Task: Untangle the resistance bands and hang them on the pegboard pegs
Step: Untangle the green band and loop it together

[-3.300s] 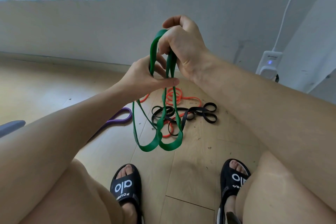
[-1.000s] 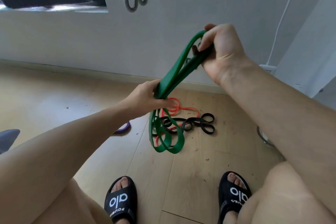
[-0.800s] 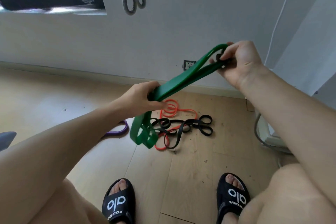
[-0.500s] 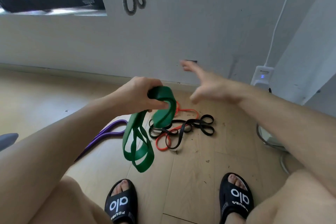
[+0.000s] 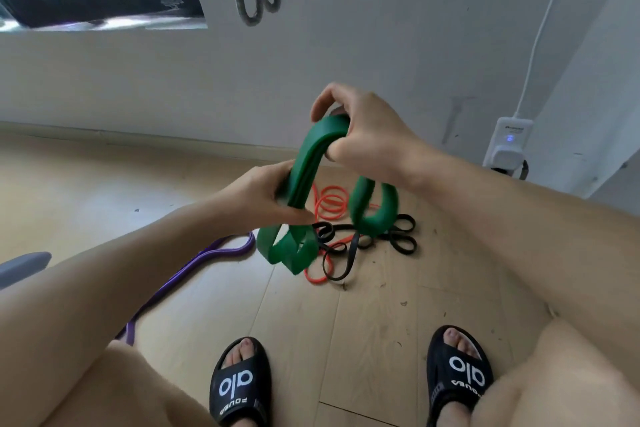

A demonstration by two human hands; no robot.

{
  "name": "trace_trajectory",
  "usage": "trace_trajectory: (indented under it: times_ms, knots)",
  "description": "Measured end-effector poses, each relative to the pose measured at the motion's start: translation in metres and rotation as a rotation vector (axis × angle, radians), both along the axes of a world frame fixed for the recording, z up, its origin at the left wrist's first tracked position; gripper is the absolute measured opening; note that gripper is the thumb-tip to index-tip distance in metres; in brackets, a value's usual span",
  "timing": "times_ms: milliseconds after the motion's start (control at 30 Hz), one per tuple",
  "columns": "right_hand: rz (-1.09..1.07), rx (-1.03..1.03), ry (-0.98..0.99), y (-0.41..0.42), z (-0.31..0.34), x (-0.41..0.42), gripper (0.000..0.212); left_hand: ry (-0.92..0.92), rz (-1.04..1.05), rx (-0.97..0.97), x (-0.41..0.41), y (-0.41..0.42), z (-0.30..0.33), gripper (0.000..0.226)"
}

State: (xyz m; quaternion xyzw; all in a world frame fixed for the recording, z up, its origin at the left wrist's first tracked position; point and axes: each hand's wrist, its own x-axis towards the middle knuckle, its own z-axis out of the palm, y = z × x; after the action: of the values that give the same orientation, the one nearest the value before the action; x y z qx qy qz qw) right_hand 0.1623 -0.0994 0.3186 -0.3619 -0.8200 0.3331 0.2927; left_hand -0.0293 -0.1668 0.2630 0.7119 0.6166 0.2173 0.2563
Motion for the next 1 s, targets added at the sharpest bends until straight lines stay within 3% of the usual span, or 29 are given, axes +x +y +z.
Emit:
trace_trajectory:
  times_ms: [100,333,533,1000]
  knots:
    - [-0.060,-0.018,0.114,0.003,0.000,0.001,0.032,-0.042,0.036,0.041,0.000,0.004,-0.001,0.032]
    - [-0.102,-0.043,0.059,0.012,-0.014,0.011,0.027,0.081,0.056,0.044,-0.010,0.010,0.000,0.028]
    - [-0.086,-0.070,0.103,0.011,-0.011,0.011,0.027,-0.057,0.025,-0.070,-0.009,0.006,0.005,0.022]
    - [-0.036,-0.176,0.181,0.007,-0.011,0.007,0.026,-0.062,-0.019,-0.085,-0.013,0.002,-0.008,0.024]
